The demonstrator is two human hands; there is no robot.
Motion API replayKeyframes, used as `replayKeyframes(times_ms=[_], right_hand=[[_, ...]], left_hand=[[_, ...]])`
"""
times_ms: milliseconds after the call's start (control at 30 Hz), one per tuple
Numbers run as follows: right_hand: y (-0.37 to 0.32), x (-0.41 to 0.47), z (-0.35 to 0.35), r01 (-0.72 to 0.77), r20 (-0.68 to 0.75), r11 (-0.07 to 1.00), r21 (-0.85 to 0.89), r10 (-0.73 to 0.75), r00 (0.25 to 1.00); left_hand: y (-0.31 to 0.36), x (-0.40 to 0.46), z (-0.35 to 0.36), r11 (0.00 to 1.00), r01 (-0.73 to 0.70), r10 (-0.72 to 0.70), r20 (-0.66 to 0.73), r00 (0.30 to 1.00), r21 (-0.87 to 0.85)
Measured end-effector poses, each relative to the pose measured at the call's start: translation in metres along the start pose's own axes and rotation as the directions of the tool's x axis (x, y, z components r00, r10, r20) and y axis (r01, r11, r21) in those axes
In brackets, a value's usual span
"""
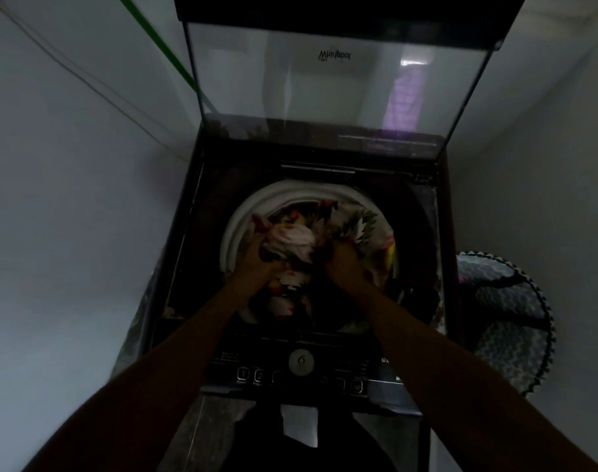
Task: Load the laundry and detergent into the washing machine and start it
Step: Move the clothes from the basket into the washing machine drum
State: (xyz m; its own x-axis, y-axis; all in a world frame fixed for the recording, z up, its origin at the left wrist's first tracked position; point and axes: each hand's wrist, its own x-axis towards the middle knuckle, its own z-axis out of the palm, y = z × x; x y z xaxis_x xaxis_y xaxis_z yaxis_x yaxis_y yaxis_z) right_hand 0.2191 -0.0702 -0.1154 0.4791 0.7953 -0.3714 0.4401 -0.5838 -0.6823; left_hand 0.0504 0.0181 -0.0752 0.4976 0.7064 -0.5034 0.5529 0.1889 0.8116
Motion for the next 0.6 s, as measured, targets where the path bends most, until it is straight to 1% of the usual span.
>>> replayKeyframes(times_ms=[67,100,133,167,233,367,500,600], right_hand=[[0.011,-0.001,0.0,-0.012,0.112,1.0,0.002,0.012,0.994],[0.012,-0.002,0.0,-0.025,0.141,1.0,0.003,0.024,0.99],[0.012,-0.005,-0.001,-0.032,0.151,0.999,0.005,0.031,0.988],[0.01,-0.007,-0.002,-0.055,0.14,0.996,0.065,0.045,0.989],[0.004,-0.011,-0.005,-0.058,0.097,0.992,0.116,0.047,0.994],[-0.003,-0.013,-0.01,-0.036,0.111,0.998,0.057,0.029,0.993],[-0.007,-0.009,-0.013,-0.024,0.128,0.999,0.045,0.018,0.992],[-0.011,-0.008,-0.022,-0.053,0.088,0.997,0.06,0.048,0.995]], left_hand=[[-0.006,0.002,0.006,0.997,0.07,-0.064,0.132,0.989,-0.039],[-0.008,0.003,0.009,0.993,0.114,-0.107,0.166,0.98,-0.034],[-0.009,0.003,0.011,0.993,0.121,-0.117,0.173,0.978,-0.013],[-0.014,0.006,0.013,0.99,0.144,-0.141,0.172,0.975,-0.006],[-0.013,0.008,0.017,0.986,0.163,-0.157,0.154,0.976,-0.028],[-0.01,0.011,0.02,0.991,0.131,-0.129,0.16,0.979,0.002],[-0.001,0.013,0.022,0.994,0.105,-0.104,0.102,0.989,-0.004],[0.006,0.01,0.026,0.997,0.071,-0.07,0.067,0.995,-0.007]])
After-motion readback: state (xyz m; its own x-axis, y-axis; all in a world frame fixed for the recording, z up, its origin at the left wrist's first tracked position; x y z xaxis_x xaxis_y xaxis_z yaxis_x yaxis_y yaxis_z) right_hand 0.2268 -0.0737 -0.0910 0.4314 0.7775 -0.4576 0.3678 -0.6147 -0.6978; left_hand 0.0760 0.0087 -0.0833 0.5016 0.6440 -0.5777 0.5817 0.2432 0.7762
